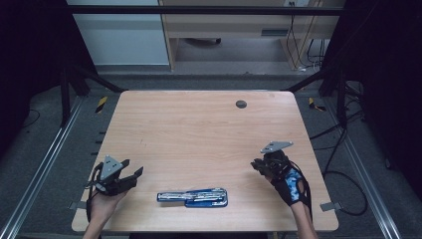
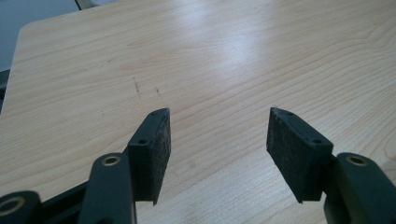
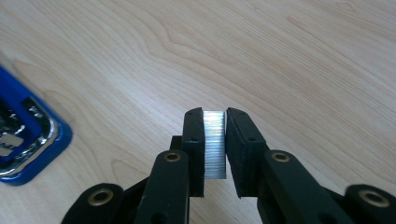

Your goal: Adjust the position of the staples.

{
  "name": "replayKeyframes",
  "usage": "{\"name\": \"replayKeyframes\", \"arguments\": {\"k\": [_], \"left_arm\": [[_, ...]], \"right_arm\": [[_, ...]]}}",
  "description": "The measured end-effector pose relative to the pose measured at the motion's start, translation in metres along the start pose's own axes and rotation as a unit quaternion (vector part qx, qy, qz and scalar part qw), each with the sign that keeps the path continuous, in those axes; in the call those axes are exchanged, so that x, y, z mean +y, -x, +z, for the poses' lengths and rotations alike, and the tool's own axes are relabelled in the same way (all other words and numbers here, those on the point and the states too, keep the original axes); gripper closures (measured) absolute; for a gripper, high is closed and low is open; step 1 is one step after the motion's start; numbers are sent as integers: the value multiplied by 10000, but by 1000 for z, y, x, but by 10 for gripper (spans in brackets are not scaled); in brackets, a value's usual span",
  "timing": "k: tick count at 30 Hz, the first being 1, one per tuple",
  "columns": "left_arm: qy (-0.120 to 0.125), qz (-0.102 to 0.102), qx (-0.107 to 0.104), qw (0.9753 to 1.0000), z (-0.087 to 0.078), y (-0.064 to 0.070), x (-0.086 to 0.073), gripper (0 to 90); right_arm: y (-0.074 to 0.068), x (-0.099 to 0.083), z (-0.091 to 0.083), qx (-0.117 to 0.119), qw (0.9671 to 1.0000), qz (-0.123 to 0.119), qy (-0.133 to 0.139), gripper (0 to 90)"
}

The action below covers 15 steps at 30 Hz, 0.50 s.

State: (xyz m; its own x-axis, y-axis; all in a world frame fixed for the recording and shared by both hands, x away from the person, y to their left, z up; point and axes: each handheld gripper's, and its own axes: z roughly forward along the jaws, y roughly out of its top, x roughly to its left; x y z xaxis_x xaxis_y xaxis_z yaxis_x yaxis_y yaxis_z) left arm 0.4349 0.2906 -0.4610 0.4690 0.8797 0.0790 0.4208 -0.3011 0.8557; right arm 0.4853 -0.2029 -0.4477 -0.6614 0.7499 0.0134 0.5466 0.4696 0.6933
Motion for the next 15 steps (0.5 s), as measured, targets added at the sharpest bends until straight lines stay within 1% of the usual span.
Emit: {"name": "replayKeyframes", "arguments": {"k": [4, 6, 9, 13, 15], "left_arm": [[6, -5, -3, 10000, 0, 0, 0, 399], [5, 6, -1, 10000, 0, 0, 0, 399], [-1, 12, -11, 10000, 0, 0, 0, 399], [-7, 12, -18, 10000, 0, 0, 0, 399], [-12, 8, -21, 10000, 1, 0, 0, 399]], "right_arm": [[-4, 4, -4, 154, 9997, -186, 56, 780], [-6, 6, -5, 224, 9994, -236, 65, 781], [-10, 9, -7, 359, 9985, -403, 95, 781], [-15, 12, -6, 466, 9974, -543, 78, 780], [-19, 14, -7, 558, 9966, -598, 89, 780]]}}
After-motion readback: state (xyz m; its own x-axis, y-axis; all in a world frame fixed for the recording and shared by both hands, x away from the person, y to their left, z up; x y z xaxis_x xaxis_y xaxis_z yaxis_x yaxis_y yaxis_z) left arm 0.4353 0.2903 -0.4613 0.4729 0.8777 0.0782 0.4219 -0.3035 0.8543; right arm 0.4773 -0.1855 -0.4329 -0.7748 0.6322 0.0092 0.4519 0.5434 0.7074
